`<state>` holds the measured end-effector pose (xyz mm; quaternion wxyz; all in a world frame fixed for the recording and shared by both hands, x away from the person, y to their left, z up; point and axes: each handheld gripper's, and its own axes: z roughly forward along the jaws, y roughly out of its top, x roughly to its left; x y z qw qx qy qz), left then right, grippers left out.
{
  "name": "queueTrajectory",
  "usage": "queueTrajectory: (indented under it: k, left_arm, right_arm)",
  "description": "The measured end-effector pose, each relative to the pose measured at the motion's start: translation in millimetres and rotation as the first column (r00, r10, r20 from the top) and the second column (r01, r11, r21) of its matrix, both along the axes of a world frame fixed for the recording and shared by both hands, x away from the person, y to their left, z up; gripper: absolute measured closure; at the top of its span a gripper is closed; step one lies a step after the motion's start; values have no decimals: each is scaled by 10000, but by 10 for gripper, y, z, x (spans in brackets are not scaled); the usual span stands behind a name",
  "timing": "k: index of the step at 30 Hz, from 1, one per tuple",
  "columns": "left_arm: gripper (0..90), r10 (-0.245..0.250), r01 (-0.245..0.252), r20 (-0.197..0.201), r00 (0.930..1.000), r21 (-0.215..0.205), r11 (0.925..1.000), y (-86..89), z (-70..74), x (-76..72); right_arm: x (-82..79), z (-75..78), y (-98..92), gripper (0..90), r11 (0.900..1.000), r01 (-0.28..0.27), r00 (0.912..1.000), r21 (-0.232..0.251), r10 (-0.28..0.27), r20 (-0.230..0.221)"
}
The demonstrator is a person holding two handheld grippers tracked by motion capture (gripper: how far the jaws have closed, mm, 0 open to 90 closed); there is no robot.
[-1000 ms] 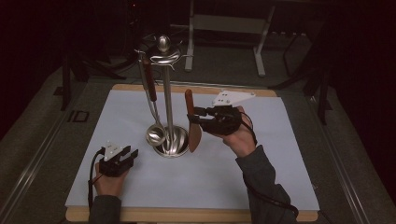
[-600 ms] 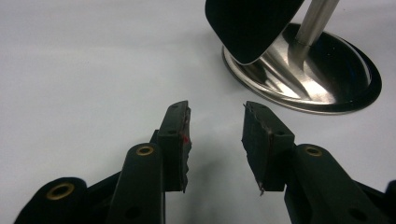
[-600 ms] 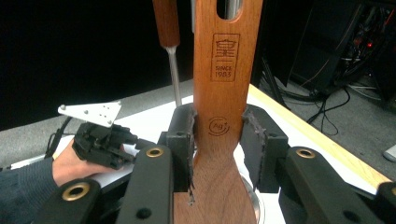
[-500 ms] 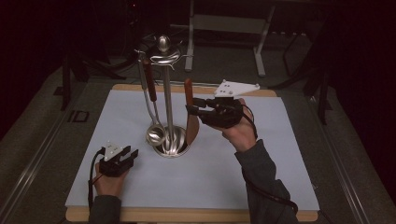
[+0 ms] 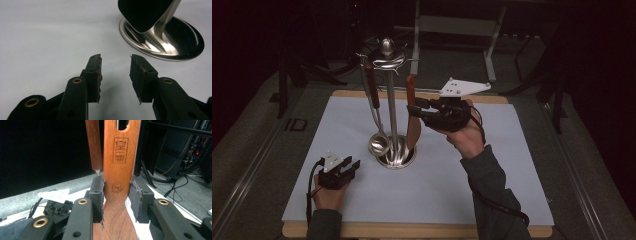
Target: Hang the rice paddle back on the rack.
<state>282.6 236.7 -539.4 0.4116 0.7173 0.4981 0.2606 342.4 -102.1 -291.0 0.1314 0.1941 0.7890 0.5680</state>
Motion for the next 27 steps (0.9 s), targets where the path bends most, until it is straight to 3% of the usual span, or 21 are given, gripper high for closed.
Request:
queueTrajectory:
  k: [13, 27]
  left_arm:
    - [610, 22, -22, -5, 10000, -4, 10000, 0, -1, 1]
    - [608, 25, -25, -14, 10000, -39, 10000, 2, -1, 2]
  right_arm:
    - [-46, 146, 81, 660, 9993, -33, 9999, 375, 28, 134]
    - [-65, 198, 194, 659, 9992, 75, 9998, 385, -81, 162]
